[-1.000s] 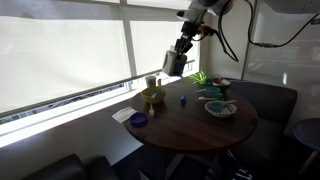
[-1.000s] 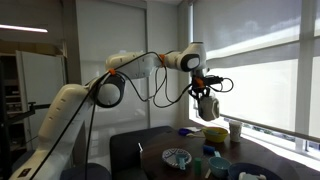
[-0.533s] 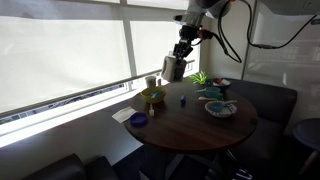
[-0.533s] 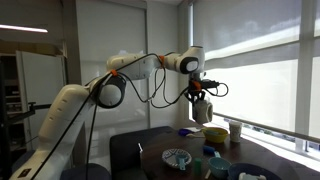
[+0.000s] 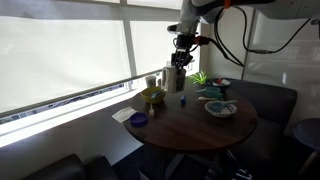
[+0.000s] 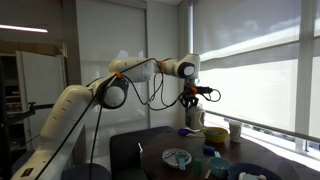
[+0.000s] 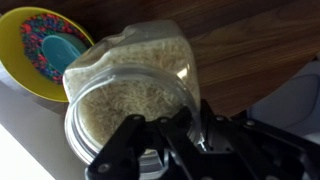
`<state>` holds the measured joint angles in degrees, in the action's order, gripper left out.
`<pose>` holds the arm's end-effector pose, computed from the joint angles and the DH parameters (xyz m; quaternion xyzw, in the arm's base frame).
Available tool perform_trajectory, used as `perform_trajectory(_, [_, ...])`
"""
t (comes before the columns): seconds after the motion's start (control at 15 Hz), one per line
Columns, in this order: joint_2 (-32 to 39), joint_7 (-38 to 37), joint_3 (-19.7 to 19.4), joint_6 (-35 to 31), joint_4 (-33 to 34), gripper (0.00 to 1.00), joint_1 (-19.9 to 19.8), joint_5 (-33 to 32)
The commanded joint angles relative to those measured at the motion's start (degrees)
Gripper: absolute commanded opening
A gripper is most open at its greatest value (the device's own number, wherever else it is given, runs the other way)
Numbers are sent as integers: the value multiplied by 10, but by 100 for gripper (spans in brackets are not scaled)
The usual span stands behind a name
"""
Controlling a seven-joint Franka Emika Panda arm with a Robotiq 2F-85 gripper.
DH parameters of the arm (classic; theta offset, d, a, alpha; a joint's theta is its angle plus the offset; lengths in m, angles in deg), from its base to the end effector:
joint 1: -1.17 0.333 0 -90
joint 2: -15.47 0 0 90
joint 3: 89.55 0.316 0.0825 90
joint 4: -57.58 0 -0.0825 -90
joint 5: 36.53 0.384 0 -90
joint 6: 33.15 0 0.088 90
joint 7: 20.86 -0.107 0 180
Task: Move the container to the left
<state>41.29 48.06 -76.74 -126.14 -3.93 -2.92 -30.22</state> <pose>0.6832 0.0758 0.5913 -0.7821 -0.6122 -0.0992 0.0610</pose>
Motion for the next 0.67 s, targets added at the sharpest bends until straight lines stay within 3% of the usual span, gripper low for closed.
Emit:
perform_trajectory(0.0, [-25, 20, 5, 39, 9, 2, 36, -53])
perform_trajectory(0.2, [-41, -17, 3, 48, -1, 2, 65, -79])
perform_trajectory(0.6, [-78, -126, 4, 82, -33, 3, 93, -62])
